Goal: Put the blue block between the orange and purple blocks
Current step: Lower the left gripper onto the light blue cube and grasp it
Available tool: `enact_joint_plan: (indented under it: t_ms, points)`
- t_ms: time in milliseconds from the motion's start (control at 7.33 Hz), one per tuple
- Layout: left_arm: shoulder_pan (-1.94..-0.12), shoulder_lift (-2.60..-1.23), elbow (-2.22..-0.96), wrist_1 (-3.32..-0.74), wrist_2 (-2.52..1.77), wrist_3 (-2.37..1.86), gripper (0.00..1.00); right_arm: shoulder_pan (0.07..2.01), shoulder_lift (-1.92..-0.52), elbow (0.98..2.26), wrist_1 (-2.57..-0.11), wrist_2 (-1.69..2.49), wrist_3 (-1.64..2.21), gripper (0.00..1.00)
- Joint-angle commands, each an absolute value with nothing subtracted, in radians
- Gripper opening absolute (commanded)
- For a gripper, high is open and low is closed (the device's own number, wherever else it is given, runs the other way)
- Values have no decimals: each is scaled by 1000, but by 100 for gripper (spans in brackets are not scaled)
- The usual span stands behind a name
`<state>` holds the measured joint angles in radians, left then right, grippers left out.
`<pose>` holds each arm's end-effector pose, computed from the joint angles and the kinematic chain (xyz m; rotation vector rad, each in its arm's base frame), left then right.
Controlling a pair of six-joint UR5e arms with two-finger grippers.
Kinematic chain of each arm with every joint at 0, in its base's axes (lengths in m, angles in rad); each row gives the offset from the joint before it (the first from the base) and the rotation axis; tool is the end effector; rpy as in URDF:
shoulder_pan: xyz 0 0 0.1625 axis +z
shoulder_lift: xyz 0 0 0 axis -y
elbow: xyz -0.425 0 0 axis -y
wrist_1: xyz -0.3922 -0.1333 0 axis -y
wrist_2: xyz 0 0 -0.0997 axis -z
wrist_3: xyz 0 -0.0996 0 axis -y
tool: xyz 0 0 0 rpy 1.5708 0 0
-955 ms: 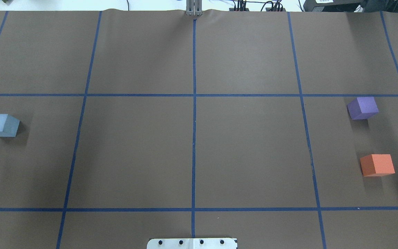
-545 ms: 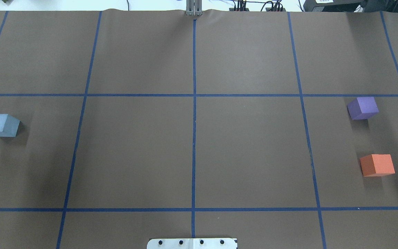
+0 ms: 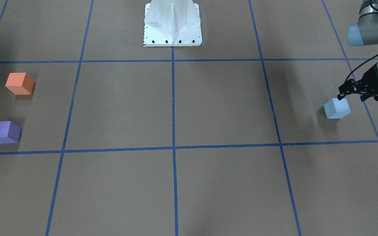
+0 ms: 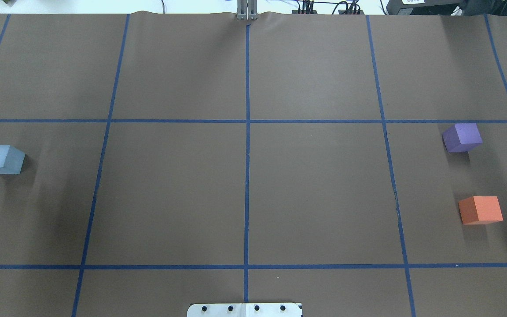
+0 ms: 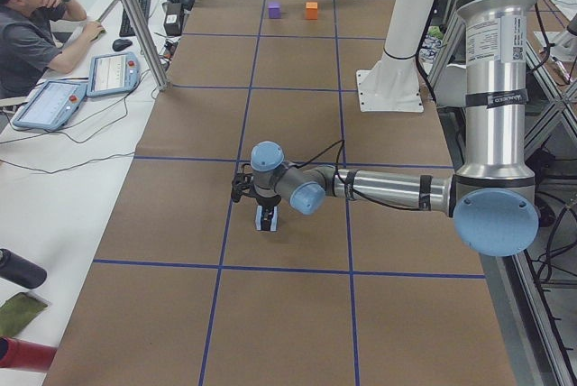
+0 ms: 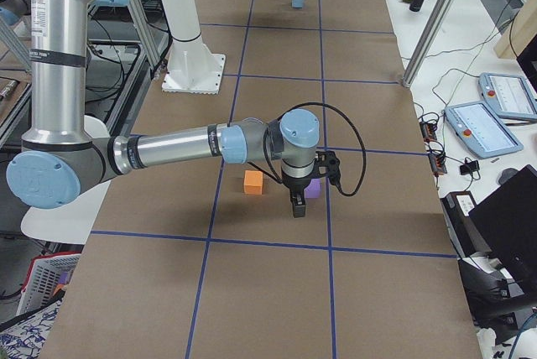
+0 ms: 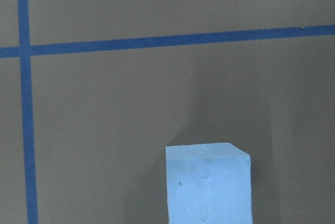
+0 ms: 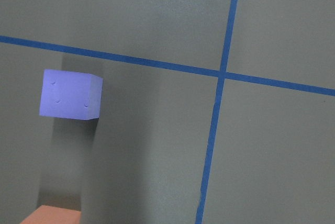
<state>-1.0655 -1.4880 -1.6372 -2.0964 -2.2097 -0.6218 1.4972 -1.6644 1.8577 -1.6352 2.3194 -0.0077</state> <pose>0.1691 -0.4584 0.6137 0.0817 0.7900 0.0523 0.0320 -0.4570 0.5698 0.0982 -0.7516 -0.1256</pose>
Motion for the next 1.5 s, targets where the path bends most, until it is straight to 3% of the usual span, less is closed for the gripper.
enact_joint_plan:
  t_ms: [0,273,545,818,1091,1364]
  points:
    - [-1045,-1511,-1597,-2103,-2189,-637,100,1497,-1664,1858,-1635,2319,-8,100]
    - [-1039,-1554,-1525,-2129,-2189,-635,99,1497,-1664,1858,-1635,2319,-8,100]
    - [-1026,-1569,-1493,-2166,-2189,-638,71,1497,-1664,1858,-1635,2319,-8,100]
    - [-1026,-1568,-1517,-2166,-2198,-641,55,1497,-1664,1858,-1635,2319,-8,100]
    - [-1026,-1575,-1604,-2104,-2210,-644,53,1497,-1664,1858,-1635,2319,-8,100]
    - [-1011,-1705,-1721,-1879,-2209,-731,53,1497,-1664,1858,-1634,2319,-9,100]
